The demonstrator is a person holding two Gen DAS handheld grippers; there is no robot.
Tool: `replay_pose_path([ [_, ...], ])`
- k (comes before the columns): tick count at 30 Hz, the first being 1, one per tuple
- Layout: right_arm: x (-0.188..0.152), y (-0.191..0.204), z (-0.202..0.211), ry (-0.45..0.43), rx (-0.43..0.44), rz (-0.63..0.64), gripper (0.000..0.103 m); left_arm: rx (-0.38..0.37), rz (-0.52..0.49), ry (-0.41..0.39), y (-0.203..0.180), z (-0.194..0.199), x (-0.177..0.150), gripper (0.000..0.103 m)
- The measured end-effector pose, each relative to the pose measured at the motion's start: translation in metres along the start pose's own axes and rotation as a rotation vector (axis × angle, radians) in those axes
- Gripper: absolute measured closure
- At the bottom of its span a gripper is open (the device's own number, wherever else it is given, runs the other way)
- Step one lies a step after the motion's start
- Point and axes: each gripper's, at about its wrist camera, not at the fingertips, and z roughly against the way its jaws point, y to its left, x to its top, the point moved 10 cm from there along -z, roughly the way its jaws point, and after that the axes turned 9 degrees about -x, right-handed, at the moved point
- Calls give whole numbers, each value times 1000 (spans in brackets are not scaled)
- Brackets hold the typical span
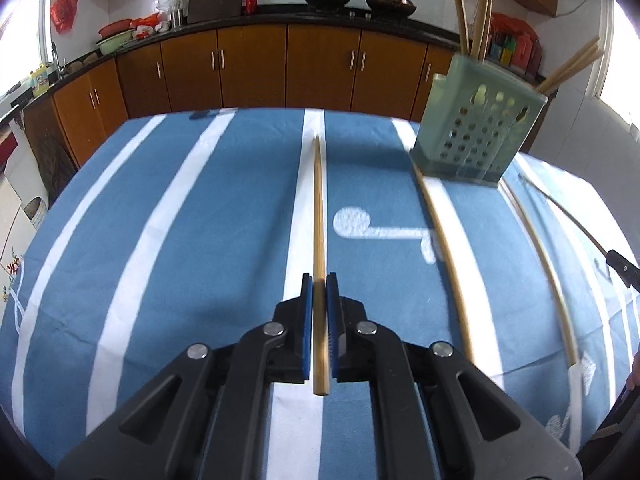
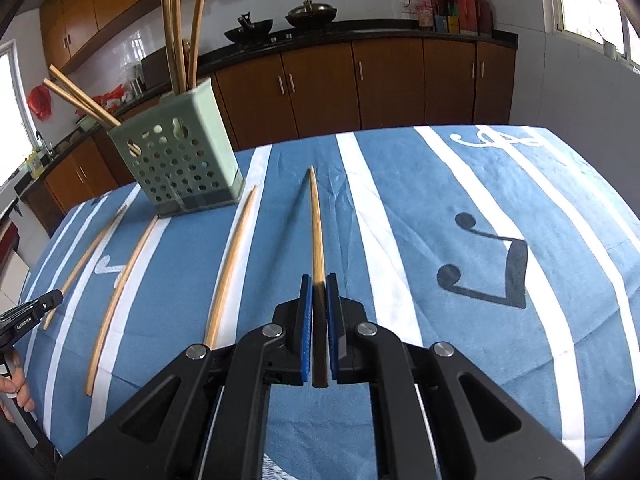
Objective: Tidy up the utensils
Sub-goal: 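Lift the held chopsticks upright with both grippers toward the green holder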
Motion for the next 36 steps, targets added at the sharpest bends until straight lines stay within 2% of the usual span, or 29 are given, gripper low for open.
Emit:
replay_pose_path([
  [6, 30, -5, 22, -86, 8, -22, 96, -30, 1, -100, -9, 33, 30, 95],
  [17, 59, -6, 48, -175, 29, -50, 96, -57, 7, -256, -20, 79, 79, 95],
  [30, 90, 7, 67, -242, 41, -16, 96, -72, -24, -324, -32, 108, 112, 96],
  [36, 113, 21, 88, -290, 98, -6, 96, -117, -40, -361, -46, 129, 129, 96],
])
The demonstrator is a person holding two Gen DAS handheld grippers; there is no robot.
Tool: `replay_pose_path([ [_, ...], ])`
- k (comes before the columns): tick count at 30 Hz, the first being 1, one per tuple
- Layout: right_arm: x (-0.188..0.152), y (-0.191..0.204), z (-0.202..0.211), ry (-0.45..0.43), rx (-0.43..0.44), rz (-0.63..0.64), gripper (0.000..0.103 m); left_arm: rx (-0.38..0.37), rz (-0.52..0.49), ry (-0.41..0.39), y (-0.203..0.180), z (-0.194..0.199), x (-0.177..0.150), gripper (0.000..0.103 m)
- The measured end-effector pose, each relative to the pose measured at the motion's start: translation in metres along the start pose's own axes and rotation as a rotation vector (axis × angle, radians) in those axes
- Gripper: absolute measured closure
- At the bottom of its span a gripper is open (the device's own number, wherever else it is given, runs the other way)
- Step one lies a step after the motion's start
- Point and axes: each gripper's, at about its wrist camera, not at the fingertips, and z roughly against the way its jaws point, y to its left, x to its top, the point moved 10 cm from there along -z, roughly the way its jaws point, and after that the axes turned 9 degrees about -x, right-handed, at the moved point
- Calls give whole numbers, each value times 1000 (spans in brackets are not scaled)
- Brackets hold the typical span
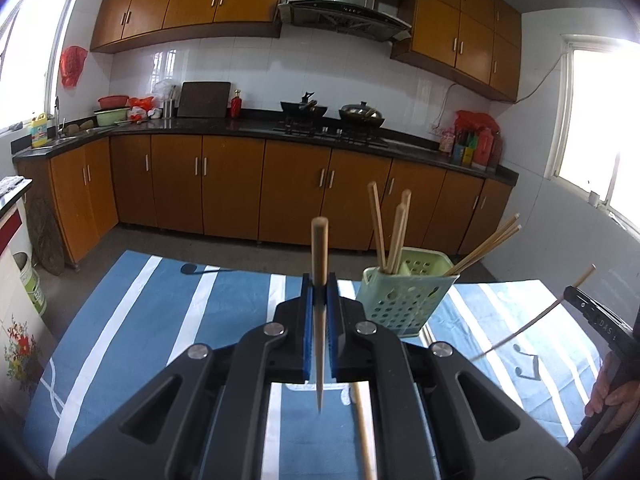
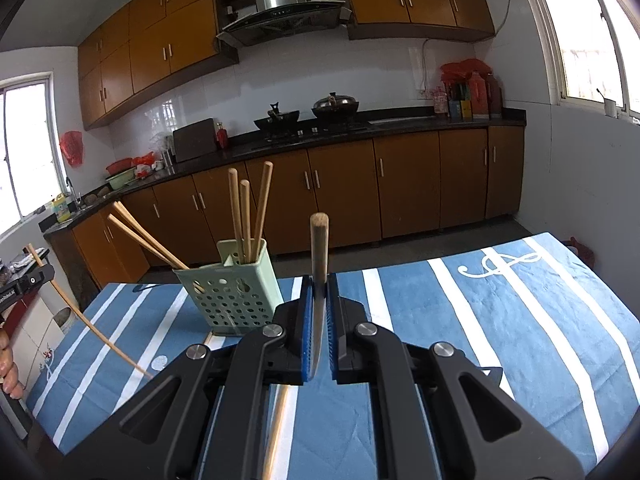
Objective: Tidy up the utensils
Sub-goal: 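Lift the held chopsticks upright with both grippers toward the green holder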
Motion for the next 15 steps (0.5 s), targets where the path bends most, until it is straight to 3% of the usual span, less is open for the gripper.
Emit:
replay_pose_path([
  [8, 63, 32, 29, -109, 133, -54, 96, -62, -9, -94, -37, 11, 52, 96],
  [15, 111, 52, 30, -222, 142, -91, 96, -73, 3, -225, -69, 1, 113, 96],
])
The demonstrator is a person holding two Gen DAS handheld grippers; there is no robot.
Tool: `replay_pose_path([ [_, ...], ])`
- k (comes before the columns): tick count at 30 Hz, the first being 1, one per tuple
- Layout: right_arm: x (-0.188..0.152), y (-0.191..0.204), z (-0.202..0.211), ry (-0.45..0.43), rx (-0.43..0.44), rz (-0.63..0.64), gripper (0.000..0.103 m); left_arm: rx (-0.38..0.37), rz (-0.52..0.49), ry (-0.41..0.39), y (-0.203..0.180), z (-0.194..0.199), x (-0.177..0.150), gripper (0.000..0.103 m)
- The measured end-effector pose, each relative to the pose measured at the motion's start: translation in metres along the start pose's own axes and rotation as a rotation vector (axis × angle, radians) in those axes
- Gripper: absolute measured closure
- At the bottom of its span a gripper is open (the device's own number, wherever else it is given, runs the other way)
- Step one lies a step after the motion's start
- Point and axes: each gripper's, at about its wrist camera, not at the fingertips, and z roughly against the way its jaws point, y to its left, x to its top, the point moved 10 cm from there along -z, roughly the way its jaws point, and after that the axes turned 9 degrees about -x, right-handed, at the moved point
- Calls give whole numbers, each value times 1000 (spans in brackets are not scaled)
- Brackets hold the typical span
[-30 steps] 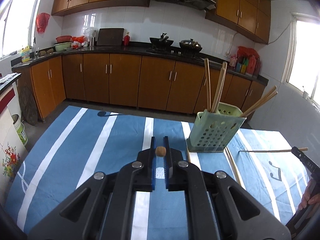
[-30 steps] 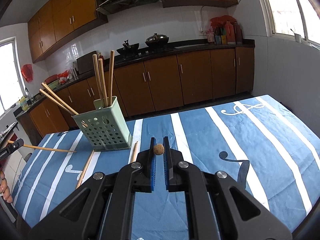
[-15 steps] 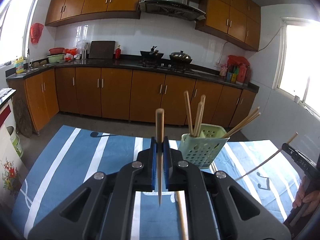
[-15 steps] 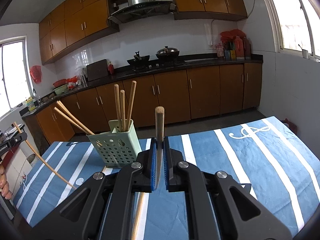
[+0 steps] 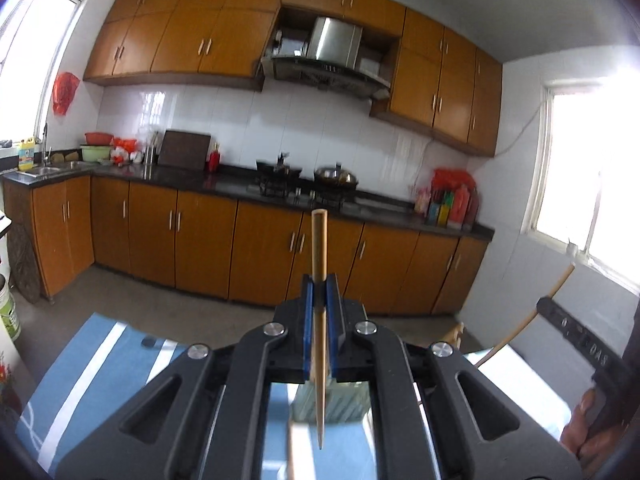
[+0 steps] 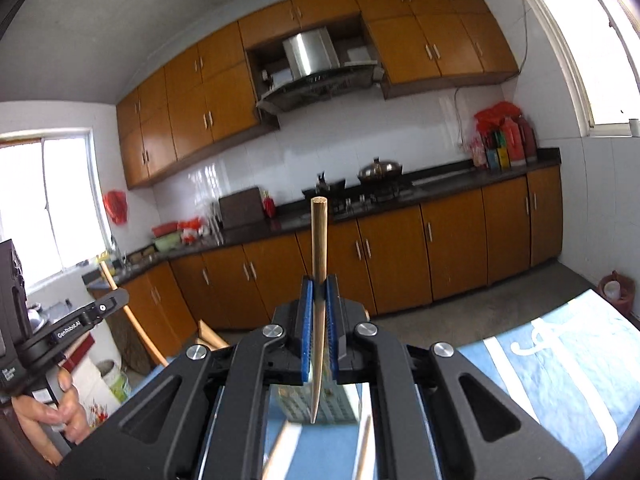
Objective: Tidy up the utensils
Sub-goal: 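Lift the held chopsticks upright with both grippers toward the green holder, then insert the chopsticks into the green holder and open both grippers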
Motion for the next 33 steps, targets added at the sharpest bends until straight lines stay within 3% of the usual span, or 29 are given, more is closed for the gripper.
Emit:
replay_pose_path([
  [7, 20, 0, -32, -62, -49, -34, 96, 37, -14, -126, -15, -34, 43, 96],
  [12, 8, 2, -63, -48, -69, -13, 96, 64, -22, -172, -14, -66, 48, 96],
  [18, -23, 3, -90, 24, -85, 22, 96, 66, 19, -108, 0, -107, 16, 96],
  [25, -49, -1, -100, 96, -89, 26, 95, 89, 49, -17, 24, -125, -26, 95],
  [33, -44, -7, -95, 117, -96, 3, 94, 85, 47, 3, 31, -111, -23, 84],
])
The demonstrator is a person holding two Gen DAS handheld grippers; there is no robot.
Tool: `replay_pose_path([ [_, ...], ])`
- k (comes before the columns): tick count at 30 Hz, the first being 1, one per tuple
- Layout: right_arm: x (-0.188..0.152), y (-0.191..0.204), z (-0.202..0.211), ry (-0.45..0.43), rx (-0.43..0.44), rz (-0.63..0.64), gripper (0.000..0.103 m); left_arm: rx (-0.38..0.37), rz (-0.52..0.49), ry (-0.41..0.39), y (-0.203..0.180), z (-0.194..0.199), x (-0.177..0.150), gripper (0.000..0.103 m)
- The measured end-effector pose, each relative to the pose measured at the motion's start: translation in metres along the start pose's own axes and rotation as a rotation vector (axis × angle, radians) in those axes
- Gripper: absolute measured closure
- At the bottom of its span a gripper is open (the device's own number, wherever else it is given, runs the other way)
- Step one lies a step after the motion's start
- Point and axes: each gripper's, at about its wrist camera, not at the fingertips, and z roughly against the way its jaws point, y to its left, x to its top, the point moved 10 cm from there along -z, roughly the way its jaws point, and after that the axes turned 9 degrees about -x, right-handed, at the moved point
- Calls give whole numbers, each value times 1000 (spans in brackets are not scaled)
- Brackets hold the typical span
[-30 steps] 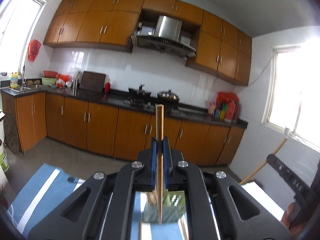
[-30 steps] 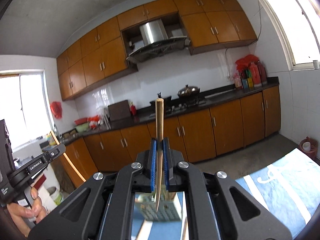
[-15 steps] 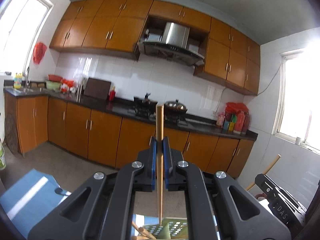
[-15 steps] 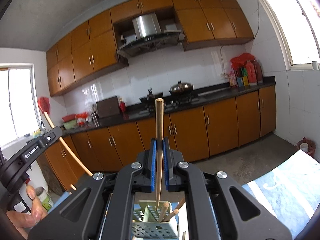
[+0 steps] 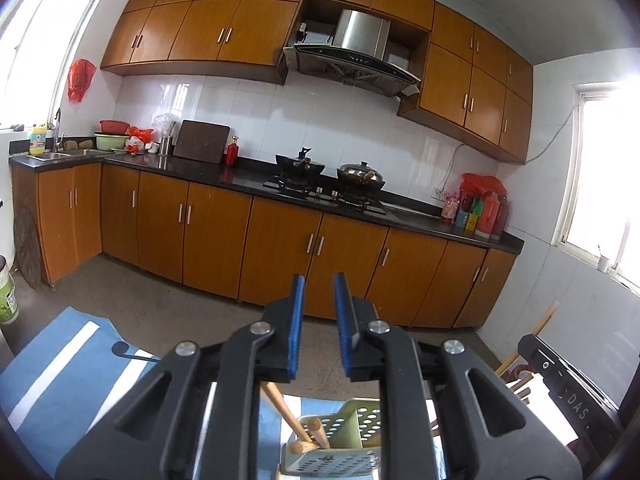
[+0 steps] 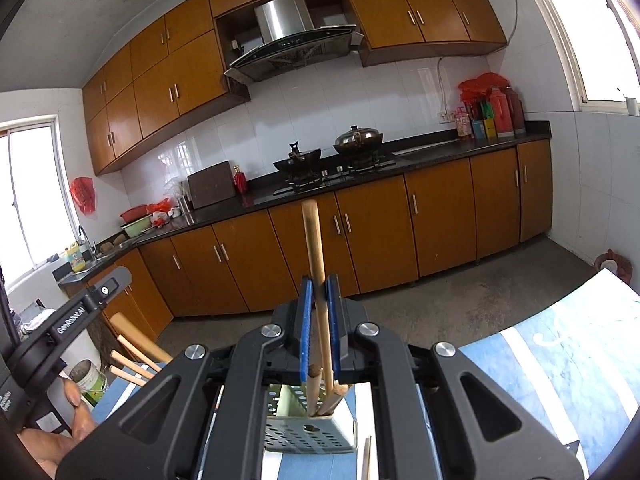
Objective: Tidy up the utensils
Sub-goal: 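Insert the chopsticks into the green holder and open both grippers, then lower both open grippers onto the last wooden chopsticks on the cloth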
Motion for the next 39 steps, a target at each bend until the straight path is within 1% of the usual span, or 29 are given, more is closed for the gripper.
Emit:
replay_pose_path([
  [3, 7, -8, 14, -20, -11, -7, 92, 6, 1, -7, 1, 17, 8, 80],
  [5, 12, -15, 26, -38, -28, -13, 79, 12, 5, -8, 4, 29, 13, 78],
  [6, 13, -20, 33, -44, -39, -13, 77, 15, 8, -6, 7, 36, 15, 78],
  [8, 12, -30, 44, -42, -59, -12, 77, 16, 15, -4, 14, 51, 16, 76],
  [10, 5, -42, 53, -28, -75, -17, 77, 34, 16, 2, 23, 69, 13, 73],
  [13, -23, -64, 63, 32, -105, -22, 77, 52, 5, 29, 40, 93, -4, 71],
  [16, -60, -81, 63, 111, -127, -14, 77, 86, -10, 92, 60, 111, -35, 70],
  [19, -121, -89, 55, 251, -121, -8, 77, 120, -46, 177, 78, 118, -80, 69],
  [20, -137, -89, 54, 286, -114, -7, 77, 125, -57, 209, 81, 120, -96, 69],
  [21, -157, -87, 51, 329, -104, -7, 77, 120, -63, 256, 84, 119, -118, 69],
  [23, -194, -77, 48, 410, -67, -4, 77, 114, -59, 321, 88, 118, -149, 69],
  [25, -223, -65, 45, 470, -41, 25, 77, 100, -58, 390, 89, 117, -183, 69],
  [27, -246, -53, 42, 521, -20, 59, 77, 89, -56, 436, 88, 118, -206, 69],
  [31, -276, -35, 38, 575, -23, 106, 77, 56, -43, 508, 79, 120, -245, 68],
  [32, -282, -31, 38, 581, -25, 111, 77, 48, -41, 520, 76, 121, -252, 65],
  [34, -291, -29, 37, 583, -44, 137, 78, 35, -38, 535, 70, 120, -259, 63],
  [36, -292, -31, 35, 569, -76, 164, 88, 21, -42, 552, 64, 119, -265, 63],
  [37, -291, -33, 34, 567, -87, 165, 94, 17, -45, 557, 62, 119, -266, 63],
  [39, -287, -41, 31, 567, -103, 141, 95, 7, -51, 569, 57, 118, -271, 62],
])
